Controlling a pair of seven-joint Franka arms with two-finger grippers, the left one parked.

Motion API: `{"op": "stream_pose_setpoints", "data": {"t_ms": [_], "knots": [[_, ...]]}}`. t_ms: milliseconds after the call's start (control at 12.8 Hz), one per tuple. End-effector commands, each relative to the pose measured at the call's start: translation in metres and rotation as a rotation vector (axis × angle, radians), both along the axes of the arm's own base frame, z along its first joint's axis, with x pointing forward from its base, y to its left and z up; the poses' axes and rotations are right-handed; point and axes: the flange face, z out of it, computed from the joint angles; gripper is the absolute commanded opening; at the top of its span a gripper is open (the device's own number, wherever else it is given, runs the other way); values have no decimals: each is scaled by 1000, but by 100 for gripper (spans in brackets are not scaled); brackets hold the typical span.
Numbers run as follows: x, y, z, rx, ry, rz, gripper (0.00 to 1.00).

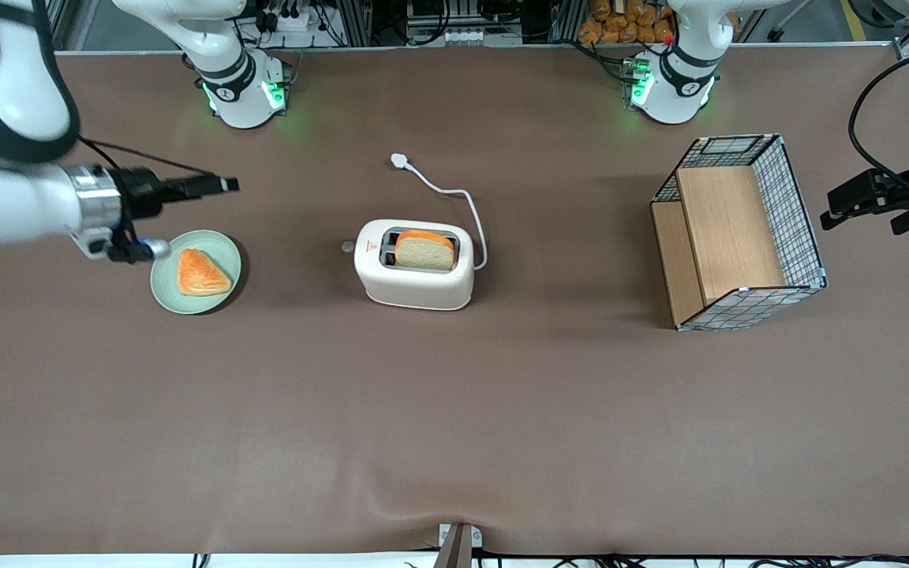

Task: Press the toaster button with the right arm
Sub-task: 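Swing the right gripper over to the side of the white toaster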

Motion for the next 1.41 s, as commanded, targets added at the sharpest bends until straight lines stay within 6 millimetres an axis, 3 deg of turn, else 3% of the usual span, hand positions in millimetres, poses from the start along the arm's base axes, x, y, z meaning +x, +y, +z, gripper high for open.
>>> {"op": "stream_pose_setpoints", "data": {"t_ms": [0, 78, 314, 471, 549, 784, 1098, 1333], "knots": [[3, 34, -25, 29, 41, 43, 90], [2, 47, -31, 31, 49, 62, 80], [11, 76, -54, 47, 15, 38, 23], [11, 85, -64, 79, 30, 19, 0], [14, 85, -68, 85, 0, 13, 0], [14, 117, -91, 111, -23, 4, 0], [16, 128, -98, 115, -106, 20, 0], [18, 130, -120, 120, -127, 41, 0]]}}
